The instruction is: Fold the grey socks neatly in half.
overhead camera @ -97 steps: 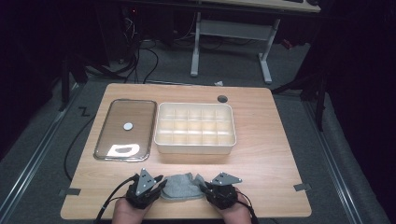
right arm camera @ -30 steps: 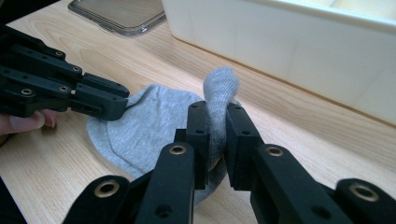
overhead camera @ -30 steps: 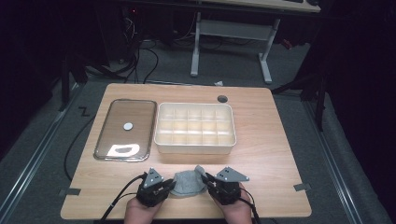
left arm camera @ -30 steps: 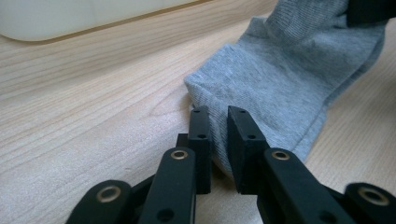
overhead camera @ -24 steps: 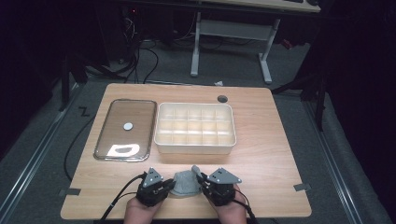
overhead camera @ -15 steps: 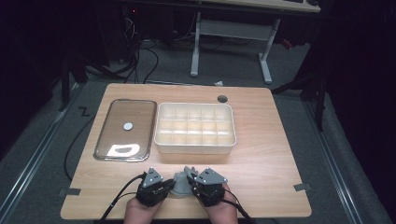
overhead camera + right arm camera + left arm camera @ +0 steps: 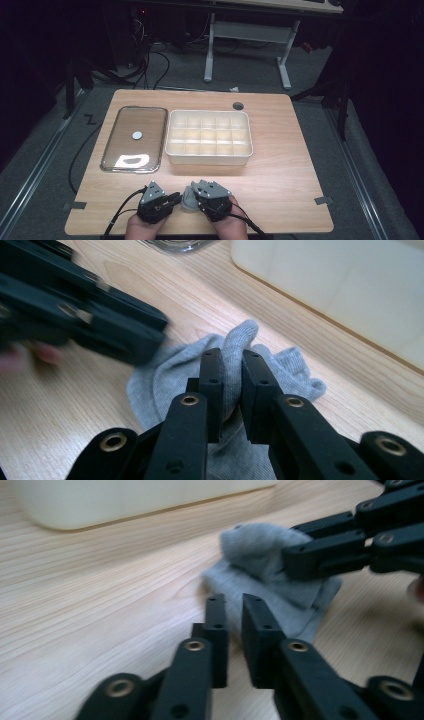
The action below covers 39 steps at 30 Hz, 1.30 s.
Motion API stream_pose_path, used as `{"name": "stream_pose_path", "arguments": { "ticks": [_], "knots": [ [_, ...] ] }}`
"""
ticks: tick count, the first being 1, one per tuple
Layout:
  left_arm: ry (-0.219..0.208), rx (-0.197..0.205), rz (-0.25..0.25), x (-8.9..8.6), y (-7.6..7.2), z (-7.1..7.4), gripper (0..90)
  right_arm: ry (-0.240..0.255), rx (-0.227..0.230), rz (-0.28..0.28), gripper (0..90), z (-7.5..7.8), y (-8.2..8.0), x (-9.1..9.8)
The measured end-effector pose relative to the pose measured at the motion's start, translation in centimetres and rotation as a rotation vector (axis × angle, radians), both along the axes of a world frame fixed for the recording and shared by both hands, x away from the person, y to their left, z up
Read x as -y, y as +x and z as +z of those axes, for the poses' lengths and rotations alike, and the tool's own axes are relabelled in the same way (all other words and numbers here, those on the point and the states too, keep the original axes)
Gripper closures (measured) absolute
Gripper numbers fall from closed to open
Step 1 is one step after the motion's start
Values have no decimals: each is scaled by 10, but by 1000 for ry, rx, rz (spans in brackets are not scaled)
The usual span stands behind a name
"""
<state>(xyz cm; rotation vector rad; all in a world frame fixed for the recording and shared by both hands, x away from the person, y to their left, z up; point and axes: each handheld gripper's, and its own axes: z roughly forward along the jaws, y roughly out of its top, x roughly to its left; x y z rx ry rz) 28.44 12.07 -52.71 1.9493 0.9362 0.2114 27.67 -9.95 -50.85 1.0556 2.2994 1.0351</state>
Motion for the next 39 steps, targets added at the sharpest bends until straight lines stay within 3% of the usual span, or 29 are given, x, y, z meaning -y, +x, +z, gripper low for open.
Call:
{"name": "stream_pose_path", "arguments": {
  "ticks": [1,2,5,8,12,18,19,21,22,26,28,34,37,38,39],
  "knots": [
    [55,14,3,-1,-3,1,869,2,-4,0,817,-1,0,0],
    [55,14,3,-1,-3,1,883,2,-4,0,817,-1,0,0],
    [121,-2,-37,9,-4,-6,893,10,-1,-2,814,1,-1,-1],
    [139,7,-42,13,-4,-8,896,16,8,11,814,4,-3,-3],
    [135,8,-50,14,-4,-8,897,18,18,38,813,7,-7,-10],
    [124,3,-57,13,-3,-9,892,0,-37,80,785,-10,-5,-17],
    [119,3,-56,13,-3,-9,881,0,-44,92,737,-10,-5,-17],
    [117,2,-56,13,-3,-9,876,6,-45,94,712,-8,-6,-17],
    [112,0,-58,13,-3,-9,860,39,-30,87,663,1,-9,-12],
    [108,-4,-57,12,-2,-9,838,83,-5,60,655,17,-13,0],
    [110,-3,-56,12,-2,-9,837,78,-3,50,655,17,-13,1],
    [112,2,-54,13,-3,-9,837,81,-58,44,640,0,-8,-3],
    [110,-1,-51,12,-2,-9,838,52,-75,44,679,-10,-7,-9],
    [108,-3,-51,12,-2,-9,838,48,-70,43,724,-13,-6,-10],
    [109,-3,-51,12,-2,-9,841,45,-67,36,841,-14,-6,-11]
  ]
}}
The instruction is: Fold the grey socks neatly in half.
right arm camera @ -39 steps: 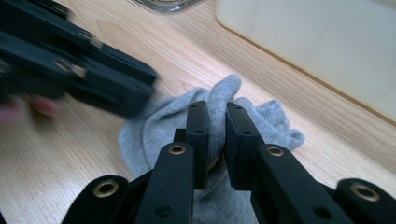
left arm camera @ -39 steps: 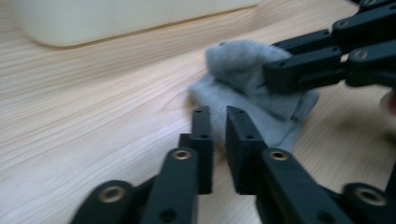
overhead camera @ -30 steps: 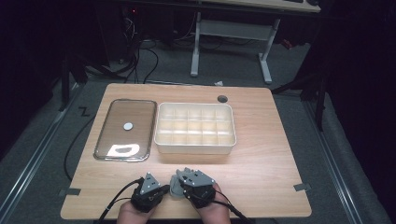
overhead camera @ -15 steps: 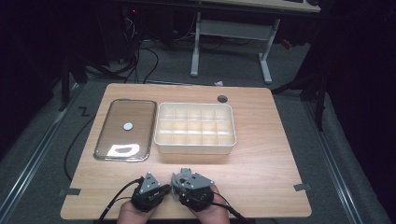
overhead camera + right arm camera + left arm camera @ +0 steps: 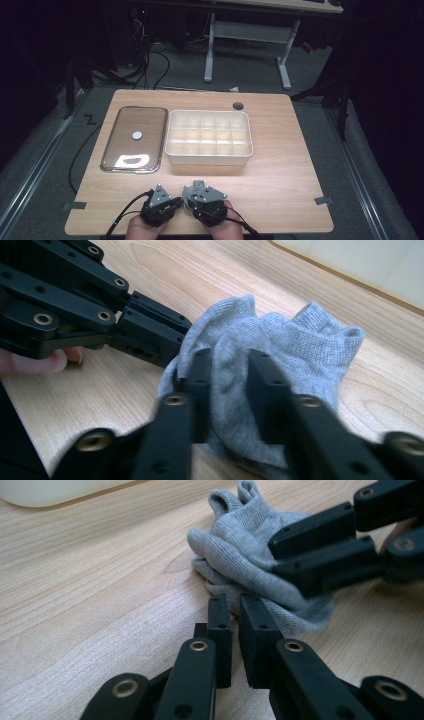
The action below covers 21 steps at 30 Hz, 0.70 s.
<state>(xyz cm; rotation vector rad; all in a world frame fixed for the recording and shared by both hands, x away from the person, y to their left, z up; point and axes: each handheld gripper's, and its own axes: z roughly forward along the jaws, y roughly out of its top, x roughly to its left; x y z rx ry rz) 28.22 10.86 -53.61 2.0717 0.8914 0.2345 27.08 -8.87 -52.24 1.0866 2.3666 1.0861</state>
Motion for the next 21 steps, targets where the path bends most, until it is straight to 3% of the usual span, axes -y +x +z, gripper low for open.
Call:
{"name": "stream_pose_path", "arguments": {
  "ticks": [3,8,13,16,21],
  "knots": [
    [3,2,-3,0,0,0,852,9,9,4,883,2,1,0],
    [5,5,-3,1,-1,0,854,30,73,22,887,12,-7,-1],
    [7,5,-7,1,-1,0,858,25,61,55,887,8,-10,-4],
    [13,9,-10,2,-1,0,867,-8,26,85,887,-3,-10,-8],
    [-3,9,15,-1,1,1,872,-15,38,89,887,-6,-11,-9]
  ]
}}
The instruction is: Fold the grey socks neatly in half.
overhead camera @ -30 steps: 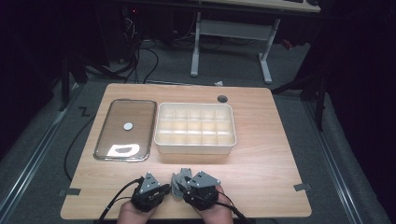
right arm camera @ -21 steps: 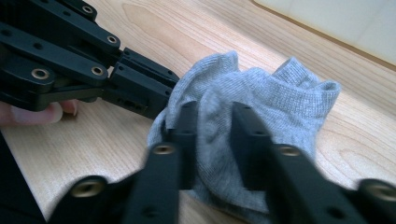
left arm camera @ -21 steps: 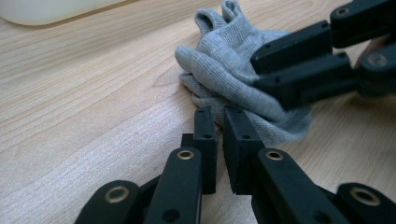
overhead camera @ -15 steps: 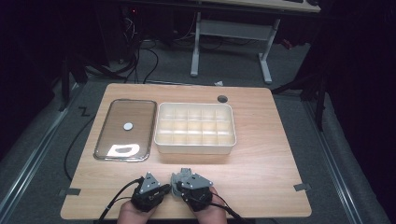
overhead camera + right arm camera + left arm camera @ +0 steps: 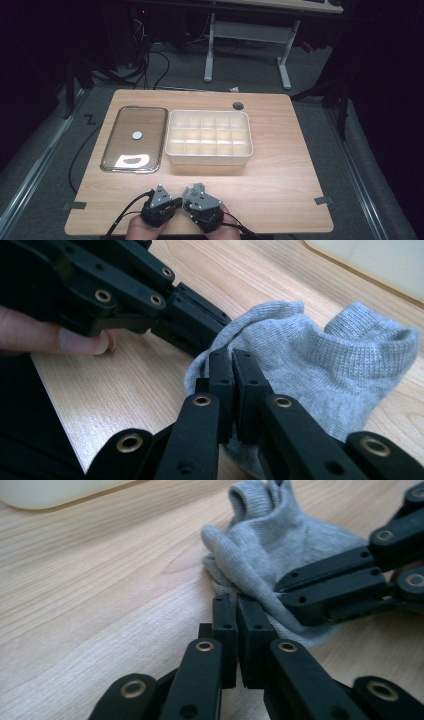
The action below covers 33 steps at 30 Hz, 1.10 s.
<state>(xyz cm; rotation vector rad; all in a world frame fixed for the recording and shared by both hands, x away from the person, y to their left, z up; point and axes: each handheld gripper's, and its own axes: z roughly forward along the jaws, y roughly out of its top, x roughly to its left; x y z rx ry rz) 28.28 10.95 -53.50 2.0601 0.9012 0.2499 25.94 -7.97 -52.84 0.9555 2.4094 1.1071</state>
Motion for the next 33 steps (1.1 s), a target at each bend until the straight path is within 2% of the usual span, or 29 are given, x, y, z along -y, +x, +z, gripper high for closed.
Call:
{"name": "stream_pose_path", "arguments": {
  "ticks": [1,2,4,5,6,7,10,11,12,15,18,19,22,24,25,27,28,29,32,33],
  "knots": [
    [-36,27,26,-5,1,6,874,3,0,-1,887,-1,0,0],
    [-36,27,26,-5,1,6,879,3,0,-1,887,-1,0,0],
    [-97,53,28,-10,2,16,888,-1,9,1,887,-1,-1,-1],
    [-144,64,-1,-8,2,24,900,-4,15,2,887,-1,-2,-1],
    [-144,64,-1,-8,2,24,900,-4,15,2,887,-1,-2,-1],
    [-159,64,-46,1,2,28,900,-4,22,1,887,-2,-2,-1],
    [-141,53,-72,10,5,25,900,-5,25,5,886,-2,-3,-1],
    [-111,25,-65,15,11,17,900,-5,27,9,886,-2,-2,-1],
    [-111,25,-65,15,11,17,900,-5,27,9,886,-2,-2,-1],
    [-95,-26,-49,13,19,5,900,4,22,12,865,-2,-3,0],
    [-84,-19,-49,13,20,3,900,19,8,26,841,2,-3,2],
    [-88,-18,-48,13,19,3,900,56,36,25,840,13,-6,9],
    [-93,-18,-48,12,20,2,900,64,61,-22,840,24,-4,22],
    [-90,-14,-49,13,19,2,900,55,56,-34,838,23,-1,26],
    [-86,-10,-49,13,19,2,900,43,10,-51,826,14,4,30],
    [-84,-6,-50,13,19,2,900,27,-5,-52,819,10,5,30],
    [-77,1,-47,13,19,2,900,4,-32,-52,820,1,6,29],
    [-70,9,-44,12,19,2,900,34,-21,-50,821,-2,6,31],
    [-65,21,-22,11,17,5,889,29,-16,-52,826,-2,8,28],
    [-85,31,-27,11,13,11,873,26,-11,-52,827,-2,7,28]
  ]
}}
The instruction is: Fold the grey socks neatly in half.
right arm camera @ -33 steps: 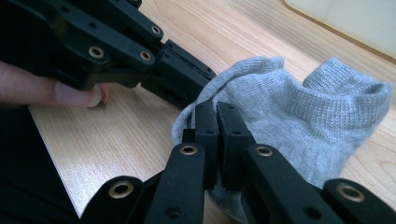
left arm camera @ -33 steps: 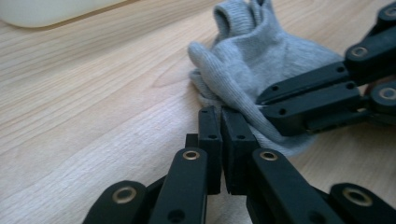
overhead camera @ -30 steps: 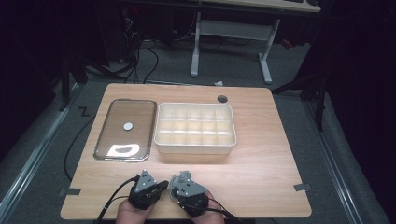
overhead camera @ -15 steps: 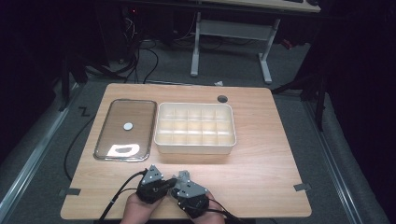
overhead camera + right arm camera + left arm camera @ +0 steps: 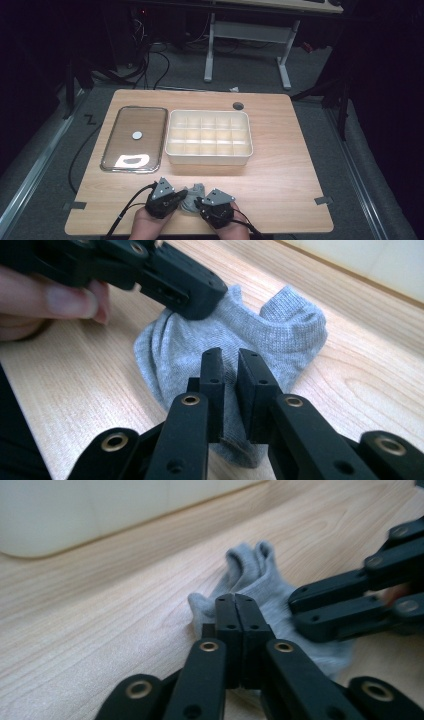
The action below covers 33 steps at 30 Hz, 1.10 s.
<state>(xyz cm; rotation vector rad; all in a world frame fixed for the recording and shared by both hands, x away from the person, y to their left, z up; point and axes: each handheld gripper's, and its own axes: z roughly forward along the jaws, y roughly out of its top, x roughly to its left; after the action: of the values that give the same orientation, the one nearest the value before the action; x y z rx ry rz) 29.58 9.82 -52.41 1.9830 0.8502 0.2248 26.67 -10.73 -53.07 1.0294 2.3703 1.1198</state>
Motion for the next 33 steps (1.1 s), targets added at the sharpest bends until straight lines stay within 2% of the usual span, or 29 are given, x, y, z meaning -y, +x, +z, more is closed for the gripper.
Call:
{"name": "stream_pose_path", "arguments": {
  "ticks": [1,2,4,5,6,7,9,11,12,15,17,19,22,25,27,30,33],
  "knots": [
    [-24,17,-10,1,-5,6,865,-4,3,2,828,0,0,0],
    [-24,17,-10,1,-5,6,855,-4,3,2,828,0,0,0],
    [-31,43,-19,3,-11,12,852,-3,10,3,830,-1,0,-1],
    [-24,43,-21,4,-11,11,853,-3,7,4,830,-1,1,-1],
    [-1,20,-21,5,-9,5,853,-2,4,4,832,0,2,0],
    [-1,20,-21,5,-9,5,853,-2,4,4,832,0,2,0],
    [39,-13,-25,4,-6,-4,854,-5,5,8,832,0,4,0],
    [49,-8,-25,2,-7,-6,855,-1,-1,11,833,0,7,1],
    [69,5,-19,2,-7,-5,855,-4,-2,9,834,0,8,1],
    [93,30,-28,3,-7,-7,853,-11,2,7,835,0,12,1],
    [90,31,-28,2,-7,-7,852,-13,-3,7,833,1,15,0],
    [83,35,-22,2,-7,-9,851,-18,-21,-1,791,4,17,0],
    [86,41,-21,3,-7,-9,849,34,-11,-31,688,14,11,5],
    [82,37,-22,2,-7,-9,848,64,-39,-78,579,13,9,13],
    [80,36,-24,2,-7,-9,844,70,-89,-105,510,8,12,14],
    [79,35,-26,2,-7,-9,838,69,-120,-112,510,3,15,11],
    [79,36,-28,2,-8,-9,830,84,-157,-117,574,2,17,10]
  ]
}}
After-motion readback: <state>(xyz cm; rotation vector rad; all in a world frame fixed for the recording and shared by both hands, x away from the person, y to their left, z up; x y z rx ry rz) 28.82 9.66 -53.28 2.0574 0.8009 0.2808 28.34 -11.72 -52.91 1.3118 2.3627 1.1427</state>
